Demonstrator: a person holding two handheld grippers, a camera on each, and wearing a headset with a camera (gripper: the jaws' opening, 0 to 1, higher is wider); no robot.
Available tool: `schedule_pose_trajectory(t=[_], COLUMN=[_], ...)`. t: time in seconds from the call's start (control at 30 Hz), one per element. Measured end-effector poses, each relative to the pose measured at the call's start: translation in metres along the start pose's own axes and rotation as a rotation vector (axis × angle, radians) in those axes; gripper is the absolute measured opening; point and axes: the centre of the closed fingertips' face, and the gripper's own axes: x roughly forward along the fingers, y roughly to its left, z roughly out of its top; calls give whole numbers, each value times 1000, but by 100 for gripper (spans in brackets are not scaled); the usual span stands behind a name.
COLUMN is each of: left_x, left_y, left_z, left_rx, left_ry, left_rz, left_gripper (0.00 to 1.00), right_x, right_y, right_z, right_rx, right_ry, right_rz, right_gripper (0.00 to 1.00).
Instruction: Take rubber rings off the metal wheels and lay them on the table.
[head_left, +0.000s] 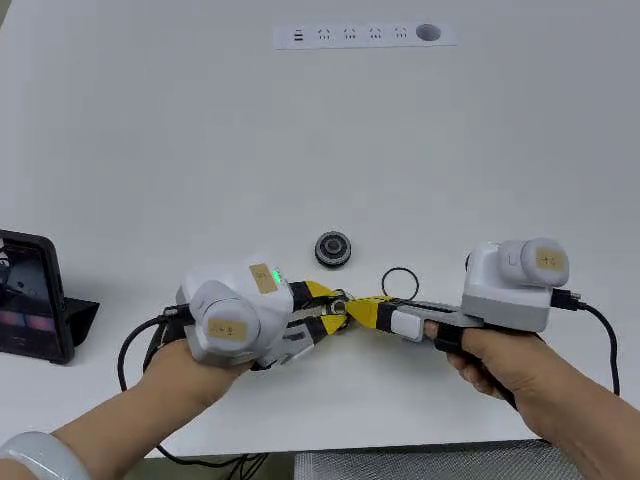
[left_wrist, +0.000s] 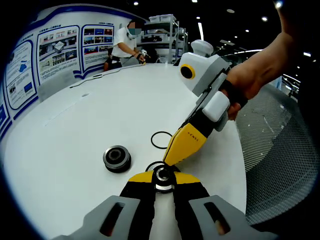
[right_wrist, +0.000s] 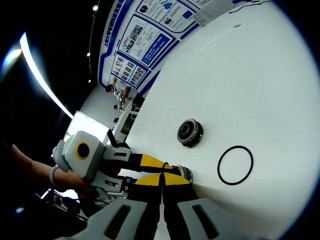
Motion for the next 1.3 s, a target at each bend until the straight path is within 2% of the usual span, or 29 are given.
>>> schedule_pose_trajectory(t=[0.43,0.67,1.0,1.3], left_x=[0,0,-4,-8], left_y=[0,-1,0,1], left_z=[0,0,8,3], left_rx=[-8,-13,-9,-12], left_ry=[-1,-4,-39,-31], left_rz=[0,-6,1,13], left_gripper=[14,15,21,27], right_x=[-4,-4,-4,-4], right_y=[-14,-15,-14,-13], right_z=[-4,-5,-5,-6], right_rx=[-2,2,7,8], right_ry=[13,11,11,10], right_rz=[-59,-66,-67,-63], right_gripper=[2,2,2,2])
